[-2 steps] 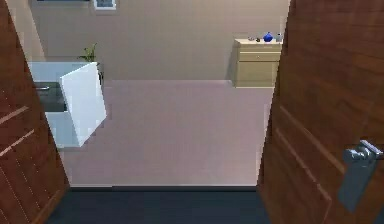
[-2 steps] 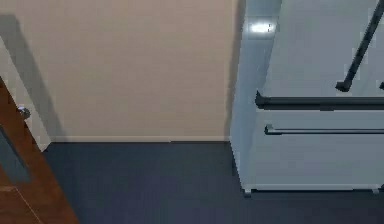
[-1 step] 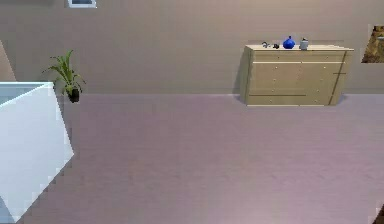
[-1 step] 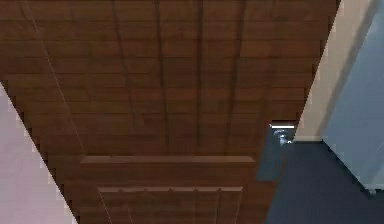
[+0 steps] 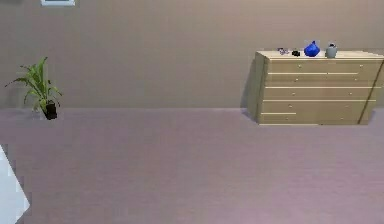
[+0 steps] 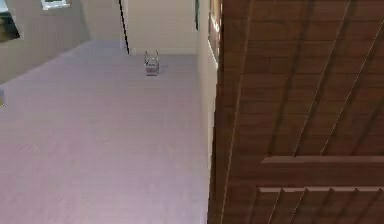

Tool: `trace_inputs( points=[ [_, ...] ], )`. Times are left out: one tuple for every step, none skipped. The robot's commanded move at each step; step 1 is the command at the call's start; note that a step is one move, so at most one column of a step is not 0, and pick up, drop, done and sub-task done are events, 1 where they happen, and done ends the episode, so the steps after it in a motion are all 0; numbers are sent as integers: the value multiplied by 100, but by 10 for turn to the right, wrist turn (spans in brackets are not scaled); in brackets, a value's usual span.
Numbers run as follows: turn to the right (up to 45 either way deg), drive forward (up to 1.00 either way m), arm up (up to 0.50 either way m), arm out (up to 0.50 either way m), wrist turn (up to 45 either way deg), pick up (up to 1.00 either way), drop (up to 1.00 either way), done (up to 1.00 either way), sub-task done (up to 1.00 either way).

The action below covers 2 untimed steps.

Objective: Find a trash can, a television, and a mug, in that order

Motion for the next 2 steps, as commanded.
trace_inputs(
  points=[
    [330, 0, 0, 0, 0, 0, 0, 0, 0],
    [0, 100, 0, 0, 0, 0, 0, 0, 0]
  ],
)
